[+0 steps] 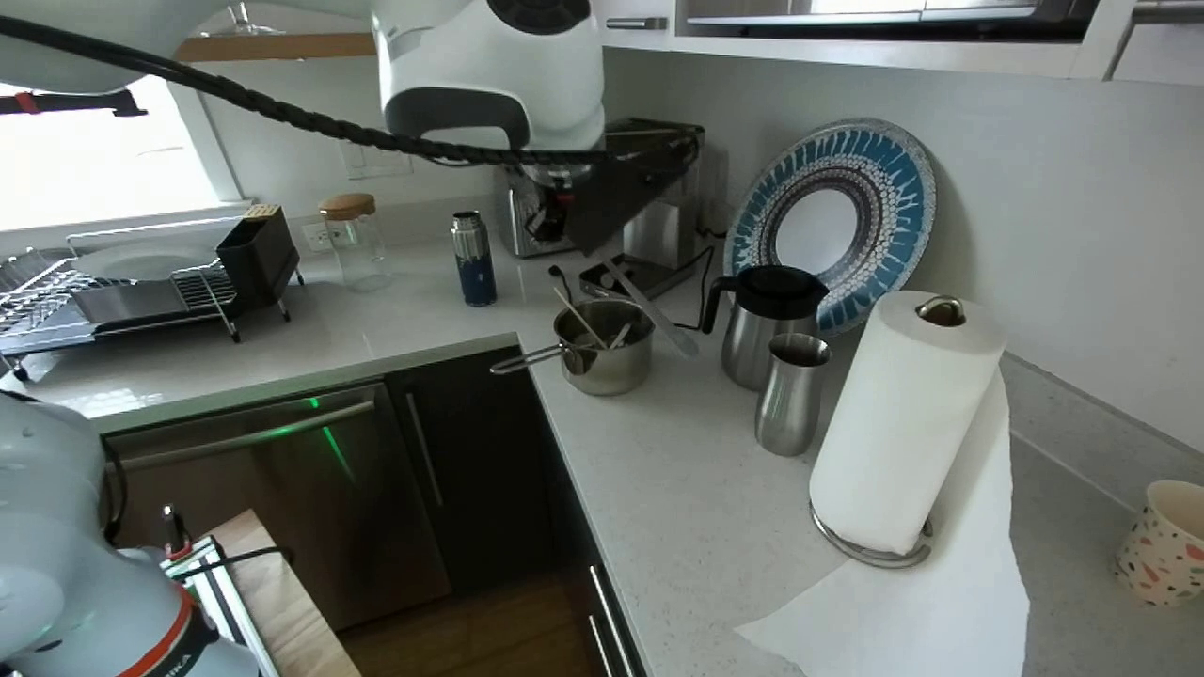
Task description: Put the serving spoon in the bottle
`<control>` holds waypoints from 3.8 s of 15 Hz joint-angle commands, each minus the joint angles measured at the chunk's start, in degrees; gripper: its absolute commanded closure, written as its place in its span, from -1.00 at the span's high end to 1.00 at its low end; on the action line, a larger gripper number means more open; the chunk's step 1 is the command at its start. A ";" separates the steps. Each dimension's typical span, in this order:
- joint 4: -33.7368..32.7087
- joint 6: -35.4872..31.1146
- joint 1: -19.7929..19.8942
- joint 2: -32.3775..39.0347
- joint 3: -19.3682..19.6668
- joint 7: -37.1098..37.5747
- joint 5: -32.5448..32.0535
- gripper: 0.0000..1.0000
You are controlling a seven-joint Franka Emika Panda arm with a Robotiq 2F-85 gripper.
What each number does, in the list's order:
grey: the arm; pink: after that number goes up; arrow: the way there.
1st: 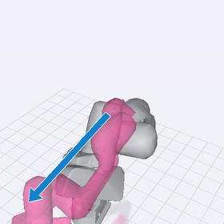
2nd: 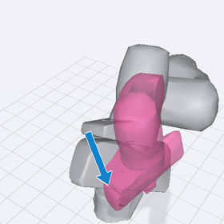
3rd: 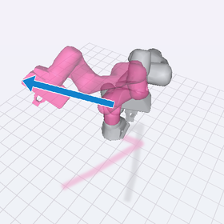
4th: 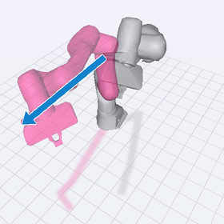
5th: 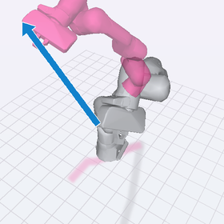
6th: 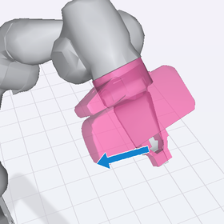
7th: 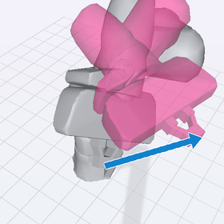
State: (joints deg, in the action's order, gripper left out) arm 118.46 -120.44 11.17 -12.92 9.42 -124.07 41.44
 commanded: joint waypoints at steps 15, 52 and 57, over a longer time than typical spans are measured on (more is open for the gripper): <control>-3.62 4.61 -12.67 -4.51 -4.11 4.23 19.56 -0.94; -22.01 -6.32 -17.33 18.61 -15.91 21.66 56.50 -0.94; -23.41 -6.27 -17.98 20.63 -16.16 20.13 56.97 -0.94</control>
State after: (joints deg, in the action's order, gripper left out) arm 96.79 -125.86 -6.11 6.21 -6.50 -102.49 97.00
